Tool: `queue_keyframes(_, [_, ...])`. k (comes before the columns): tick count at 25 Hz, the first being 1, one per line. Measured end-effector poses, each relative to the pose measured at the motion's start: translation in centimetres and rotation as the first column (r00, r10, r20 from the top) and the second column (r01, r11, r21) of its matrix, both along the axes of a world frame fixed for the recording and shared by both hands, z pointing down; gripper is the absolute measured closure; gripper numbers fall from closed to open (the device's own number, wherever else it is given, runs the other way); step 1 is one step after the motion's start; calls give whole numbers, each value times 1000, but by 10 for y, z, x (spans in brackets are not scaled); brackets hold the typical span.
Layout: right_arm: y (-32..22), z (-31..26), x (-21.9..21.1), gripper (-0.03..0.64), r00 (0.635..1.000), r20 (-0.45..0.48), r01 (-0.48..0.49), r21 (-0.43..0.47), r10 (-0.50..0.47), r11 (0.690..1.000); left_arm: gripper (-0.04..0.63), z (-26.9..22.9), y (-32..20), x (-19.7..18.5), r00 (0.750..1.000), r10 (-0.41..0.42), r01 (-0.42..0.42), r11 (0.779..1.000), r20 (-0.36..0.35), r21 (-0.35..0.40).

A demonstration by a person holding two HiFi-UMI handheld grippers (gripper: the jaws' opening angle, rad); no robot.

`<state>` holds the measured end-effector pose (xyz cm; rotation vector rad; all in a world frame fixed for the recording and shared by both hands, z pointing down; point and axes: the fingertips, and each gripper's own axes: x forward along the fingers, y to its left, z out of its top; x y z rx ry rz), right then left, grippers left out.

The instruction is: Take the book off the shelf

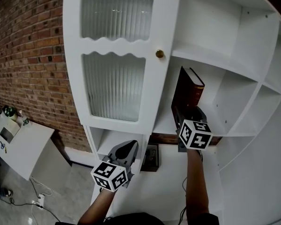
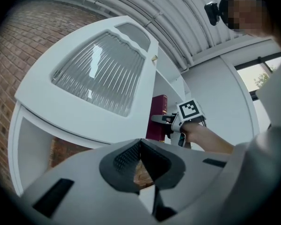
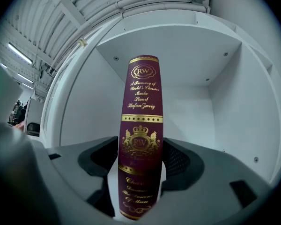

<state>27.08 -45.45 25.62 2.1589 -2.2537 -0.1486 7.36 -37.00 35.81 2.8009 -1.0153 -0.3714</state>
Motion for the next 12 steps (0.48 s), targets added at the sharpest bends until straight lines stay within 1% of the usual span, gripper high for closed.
queue_keyframes(9, [-18,2,2,325,999,28,-18,-29,19,999,578,3,1,-7,1000,-25,25,1000,-13,-10])
queue_keyframes(12, [-22,4,2,325,1000,11,-21,-39,22,999,578,4,2,-12,999,-37,36,999,-18,-15])
